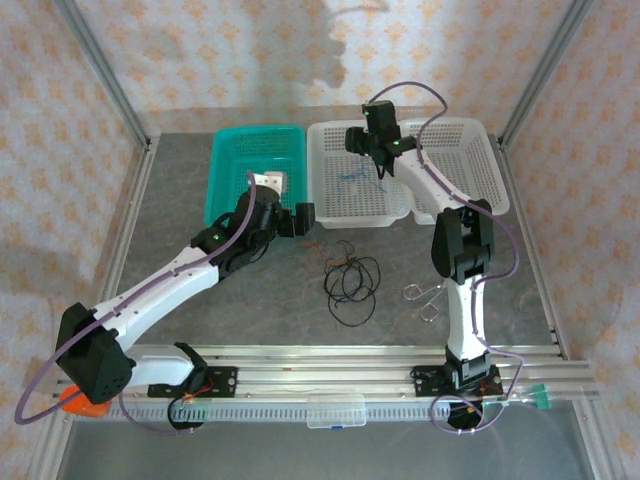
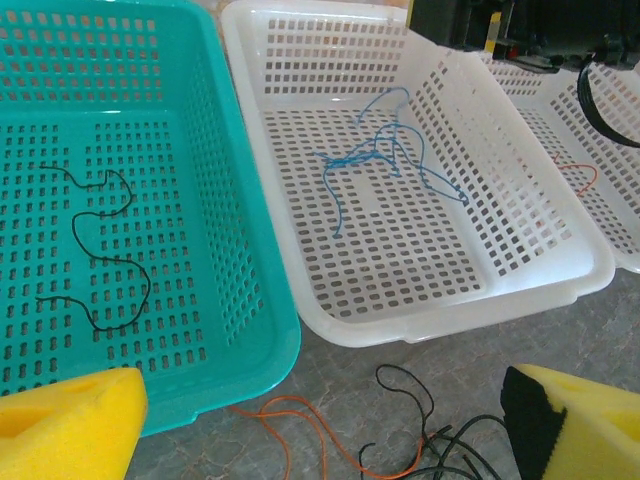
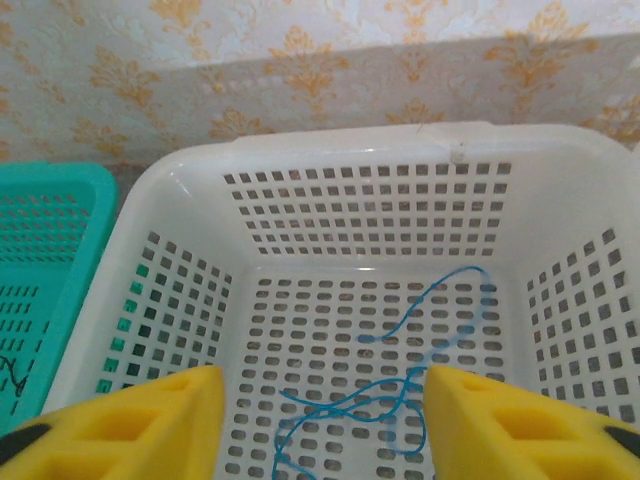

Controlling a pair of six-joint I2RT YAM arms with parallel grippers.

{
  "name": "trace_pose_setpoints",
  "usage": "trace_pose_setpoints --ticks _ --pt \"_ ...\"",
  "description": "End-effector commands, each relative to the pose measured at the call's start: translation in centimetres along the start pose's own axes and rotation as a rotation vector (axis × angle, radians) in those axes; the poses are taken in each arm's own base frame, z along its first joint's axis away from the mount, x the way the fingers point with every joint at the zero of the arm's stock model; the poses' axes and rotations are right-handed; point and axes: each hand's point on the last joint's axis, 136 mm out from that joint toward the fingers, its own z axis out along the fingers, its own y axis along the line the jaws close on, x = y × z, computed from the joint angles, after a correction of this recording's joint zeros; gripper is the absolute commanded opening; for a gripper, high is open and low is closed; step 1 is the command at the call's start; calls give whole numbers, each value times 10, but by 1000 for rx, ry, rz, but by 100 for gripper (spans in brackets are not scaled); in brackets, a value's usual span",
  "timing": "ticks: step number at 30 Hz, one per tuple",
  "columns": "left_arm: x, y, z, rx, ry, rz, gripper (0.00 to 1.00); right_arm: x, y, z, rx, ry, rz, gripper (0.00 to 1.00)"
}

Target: Untangle the cables

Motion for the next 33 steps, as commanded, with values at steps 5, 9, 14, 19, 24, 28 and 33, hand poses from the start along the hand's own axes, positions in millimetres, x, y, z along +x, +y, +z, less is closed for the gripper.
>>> trace_pose_setpoints --ticks 5,9,14,19,24,28,33 --pt "14 -7 -3 15 28 27 90 -31 16 -48 -80 -79 0 57" --pt "43 -14 2 56 93 22 88 -19 22 -83 -147 -106 2 57" --pt "76 -22 5 113 145 -3 80 18 24 -122 -169 -69 -10 57" --pt "106 -41 9 191 191 9 78 78 25 -152 -120 44 -5 57" --pt "136 -50 16 237 248 10 74 135 36 -180 -142 144 23 54" --pt "150 -44 20 237 251 -47 68 180 49 -200 -222 195 -5 53" --pt "139 -27 15 260 184 -191 67 235 71 -231 -431 202 -163 54"
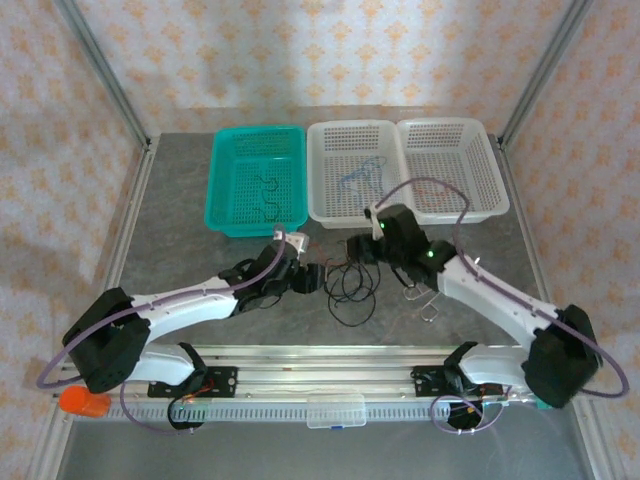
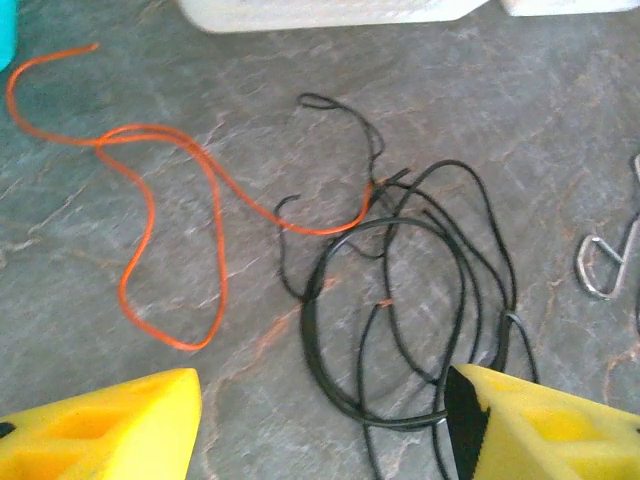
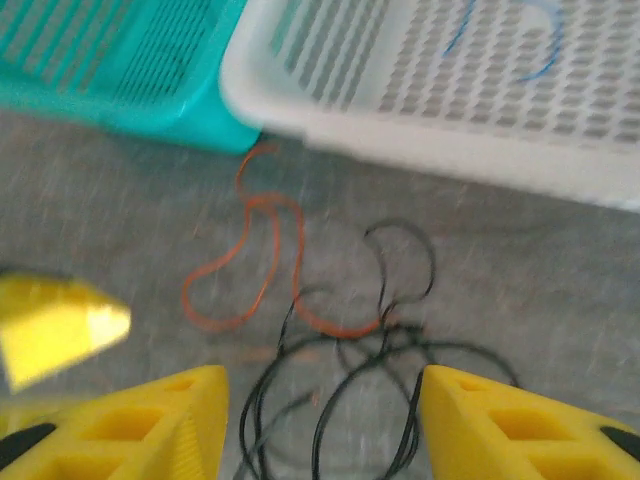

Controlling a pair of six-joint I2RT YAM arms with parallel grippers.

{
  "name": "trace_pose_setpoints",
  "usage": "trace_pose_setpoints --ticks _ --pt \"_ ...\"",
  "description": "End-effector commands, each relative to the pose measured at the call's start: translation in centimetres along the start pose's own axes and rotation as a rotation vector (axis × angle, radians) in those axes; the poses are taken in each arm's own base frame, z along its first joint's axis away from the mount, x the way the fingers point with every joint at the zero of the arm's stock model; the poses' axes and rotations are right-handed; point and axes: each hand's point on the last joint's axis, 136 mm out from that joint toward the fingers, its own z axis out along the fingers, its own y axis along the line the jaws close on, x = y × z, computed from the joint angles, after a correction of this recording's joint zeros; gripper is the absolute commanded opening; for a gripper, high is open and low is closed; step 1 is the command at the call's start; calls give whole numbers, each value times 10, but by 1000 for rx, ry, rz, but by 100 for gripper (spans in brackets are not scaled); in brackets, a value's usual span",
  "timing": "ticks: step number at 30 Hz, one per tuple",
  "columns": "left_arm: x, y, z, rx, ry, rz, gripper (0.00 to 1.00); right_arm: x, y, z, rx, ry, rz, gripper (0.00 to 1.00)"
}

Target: Untangle the cables

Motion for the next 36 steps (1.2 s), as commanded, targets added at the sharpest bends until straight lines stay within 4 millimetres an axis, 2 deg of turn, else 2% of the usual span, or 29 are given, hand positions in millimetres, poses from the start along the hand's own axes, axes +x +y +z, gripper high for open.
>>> trace_pose_setpoints --ticks 1,4,7,16,19,22,26,31,36 --pt "-31 -2 -16 89 -135 -129 67 18 30 -11 -163 -39 -108 54" --pt "-43 12 -24 101 -175 -190 67 41 46 -14 -286 -28 -122 57" --pt "-52 18 -29 113 -198 -216 67 58 56 -9 -327 10 -160 61" --pt "-64 22 -36 175 -238 -290 68 91 91 8 -396 102 -291 63" --pt "-65 24 -36 175 -240 -292 68 98 89 11 -370 117 -316 63" --pt "-63 24 -36 173 -235 -293 68 108 74 21 -296 149 -322 63" --pt "-62 25 -35 182 -238 -300 68 108 71 24 -278 144 -318 61" --pt "-63 23 -35 188 -241 -300 68 109 75 27 -295 157 -311 48" --pt "-62 25 -35 183 -239 -296 68 115 74 30 -288 189 -312 41"
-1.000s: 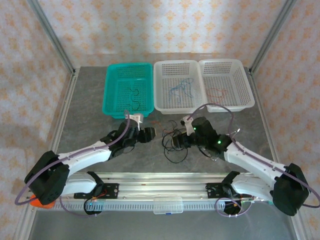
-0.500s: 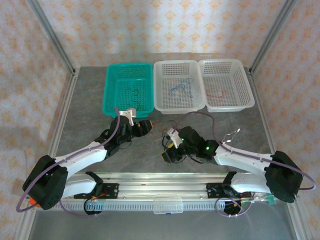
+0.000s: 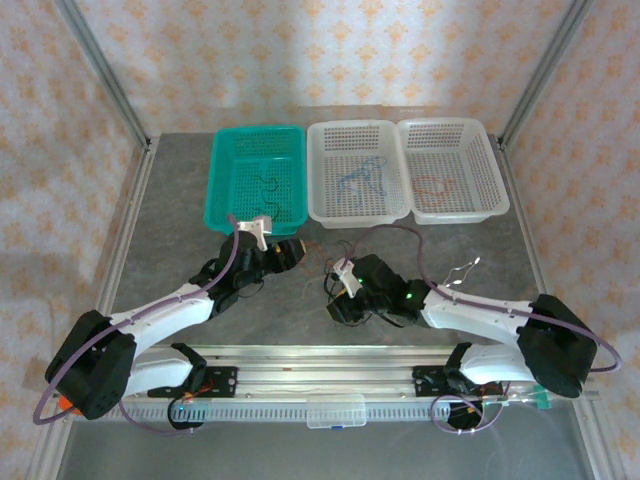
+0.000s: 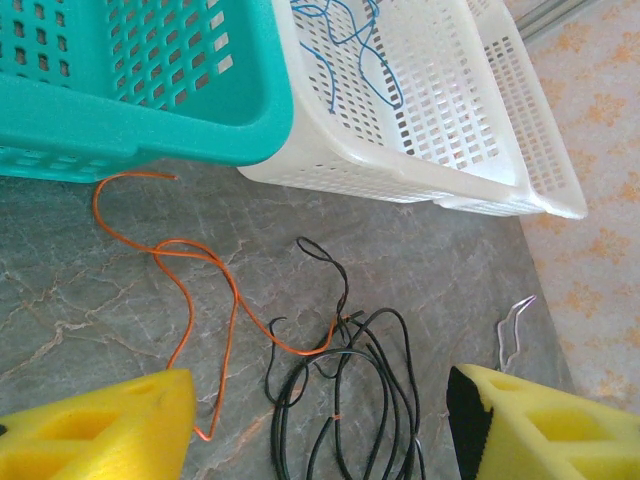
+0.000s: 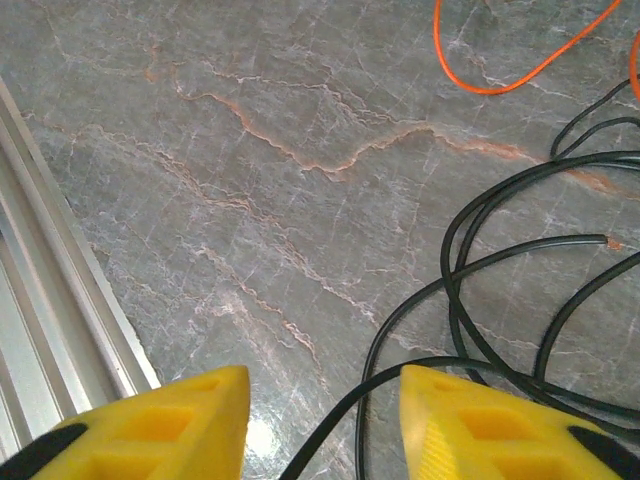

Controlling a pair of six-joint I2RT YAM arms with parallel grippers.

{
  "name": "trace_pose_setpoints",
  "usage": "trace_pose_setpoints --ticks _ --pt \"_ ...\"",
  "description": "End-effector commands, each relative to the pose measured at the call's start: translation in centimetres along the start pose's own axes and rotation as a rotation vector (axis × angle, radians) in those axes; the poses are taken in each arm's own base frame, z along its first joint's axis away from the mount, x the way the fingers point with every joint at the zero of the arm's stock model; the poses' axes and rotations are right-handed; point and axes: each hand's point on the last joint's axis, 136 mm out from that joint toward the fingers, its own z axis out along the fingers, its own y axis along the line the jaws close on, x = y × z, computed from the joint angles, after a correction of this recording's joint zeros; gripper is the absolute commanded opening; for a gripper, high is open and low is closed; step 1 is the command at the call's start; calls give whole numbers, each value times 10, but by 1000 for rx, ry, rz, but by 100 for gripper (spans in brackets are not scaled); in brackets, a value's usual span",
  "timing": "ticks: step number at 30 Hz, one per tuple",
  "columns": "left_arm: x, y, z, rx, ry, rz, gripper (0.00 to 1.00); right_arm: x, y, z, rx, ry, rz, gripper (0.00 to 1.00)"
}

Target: Untangle the cables

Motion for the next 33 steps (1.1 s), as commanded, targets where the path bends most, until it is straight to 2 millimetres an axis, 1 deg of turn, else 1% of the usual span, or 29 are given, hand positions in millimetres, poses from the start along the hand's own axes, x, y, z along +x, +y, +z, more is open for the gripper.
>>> trace_pose_setpoints --ticks 1,4,7,10,11,13,16,18,19,21,25,27,28,29,30,33 --pt "-6 -5 -4 38 -30 -2 68 -6 1 2 9 -8 -11 39" --pt "-7 -6 -5 39 -34 1 68 -8 -1 3 20 -14 -2 28" --pt "-11 -6 -7 32 -52 13 68 -12 -2 0 31 -23 2 15" --pt "-16 -6 -9 16 -64 35 69 -27 0 -11 43 -78 6 4" --pt "-18 -7 -8 12 -67 42 73 -36 2 -16 42 -105 9 1" --pt "-22 -8 -6 -4 -68 57 81 -50 5 -24 26 -136 20 0" --pt "-24 -16 -1 19 -52 87 90 -71 5 -34 4 -170 48 0" --pt "-25 -21 1 35 -51 92 94 -82 3 -40 -5 -192 67 0" --pt "-25 -24 1 51 -50 98 96 -94 5 -52 -18 -233 71 0" --pt "-26 -31 0 71 -64 123 99 -105 1 -61 -24 -265 105 0" --pt "-21 -30 0 0 -90 240 99 -121 -19 -72 -17 -307 208 0" --pt "-19 -30 -1 -20 -95 267 94 -127 -30 -73 -41 -321 281 0" --pt "-17 -33 -1 -14 -93 282 92 -131 -33 -76 -58 -335 314 0" --pt "-13 -39 -1 8 -81 306 88 -131 -39 -70 -69 -325 353 0" --pt "-9 -46 -1 33 -68 328 85 -134 -41 -69 -84 -327 373 0" --pt "7 -64 3 125 1 381 80 -142 -47 -69 -130 -339 427 0"
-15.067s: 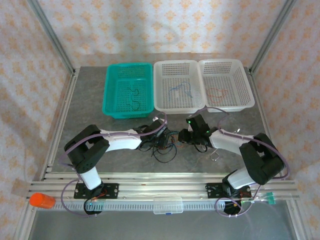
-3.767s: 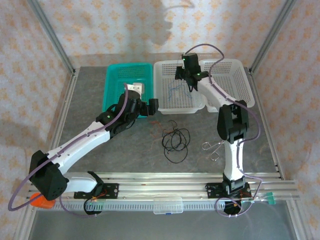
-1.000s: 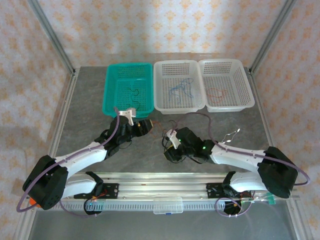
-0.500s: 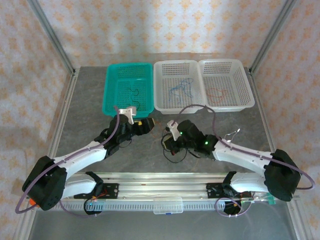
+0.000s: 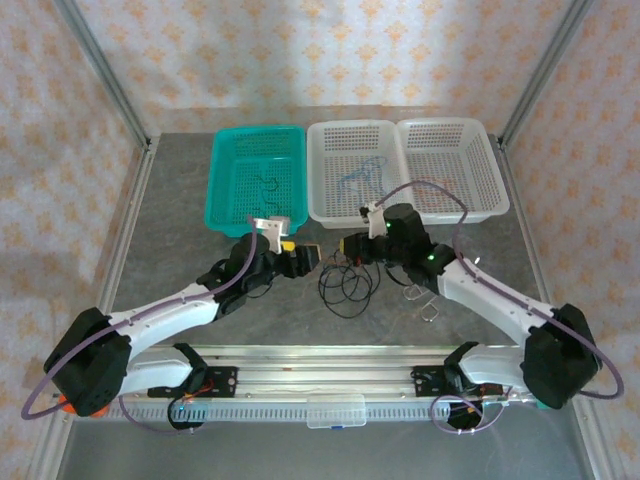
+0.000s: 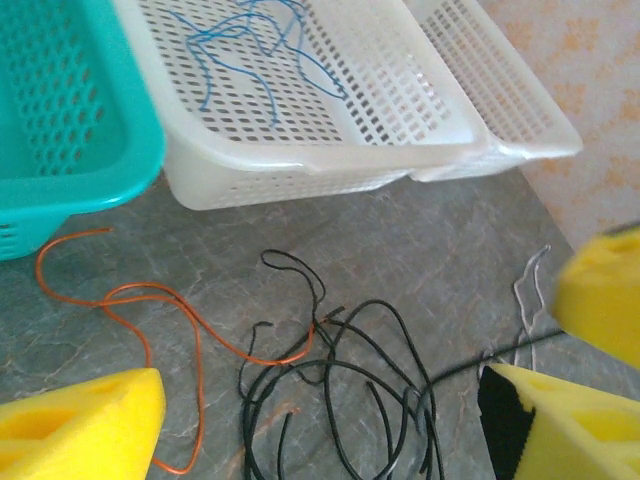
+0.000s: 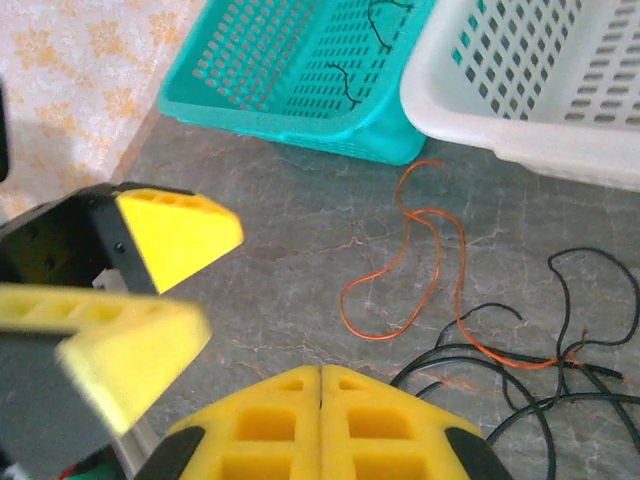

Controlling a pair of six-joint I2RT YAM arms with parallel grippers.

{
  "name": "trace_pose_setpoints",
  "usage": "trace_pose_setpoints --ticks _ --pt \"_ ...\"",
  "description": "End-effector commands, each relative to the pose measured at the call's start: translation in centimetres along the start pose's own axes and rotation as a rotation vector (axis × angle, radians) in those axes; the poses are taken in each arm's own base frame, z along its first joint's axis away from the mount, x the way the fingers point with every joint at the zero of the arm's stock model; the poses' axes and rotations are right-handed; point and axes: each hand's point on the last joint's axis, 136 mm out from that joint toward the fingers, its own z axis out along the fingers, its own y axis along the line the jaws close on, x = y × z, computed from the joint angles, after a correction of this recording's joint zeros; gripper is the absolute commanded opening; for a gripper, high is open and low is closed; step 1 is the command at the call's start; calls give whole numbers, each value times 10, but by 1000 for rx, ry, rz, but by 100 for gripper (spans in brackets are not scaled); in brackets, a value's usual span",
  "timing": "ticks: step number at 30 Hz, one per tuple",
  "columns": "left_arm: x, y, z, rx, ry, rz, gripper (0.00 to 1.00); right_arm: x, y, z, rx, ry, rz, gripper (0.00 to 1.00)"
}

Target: Untangle the cables

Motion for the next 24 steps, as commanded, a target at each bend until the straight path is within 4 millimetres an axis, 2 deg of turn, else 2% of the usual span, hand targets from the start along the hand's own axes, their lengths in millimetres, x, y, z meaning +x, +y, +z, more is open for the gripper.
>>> trace_pose_setpoints --ticks 1,4,10,15,18,24 --pt "-4 -30 3 112 19 98 80 -20 17 1 -119 -17 90 0" --pt "7 -44 10 172 63 139 75 -19 14 6 -161 29 137 0" --pt "16 -39 24 149 102 178 73 -20 11 5 -183 48 152 0" --pt "12 -33 34 99 98 208 60 -20 13 4 -198 62 153 0" --pt "11 -35 40 97 111 222 58 -20 14 4 -205 71 153 0" --pt "13 -33 47 87 123 226 45 -22 16 4 -209 73 149 0"
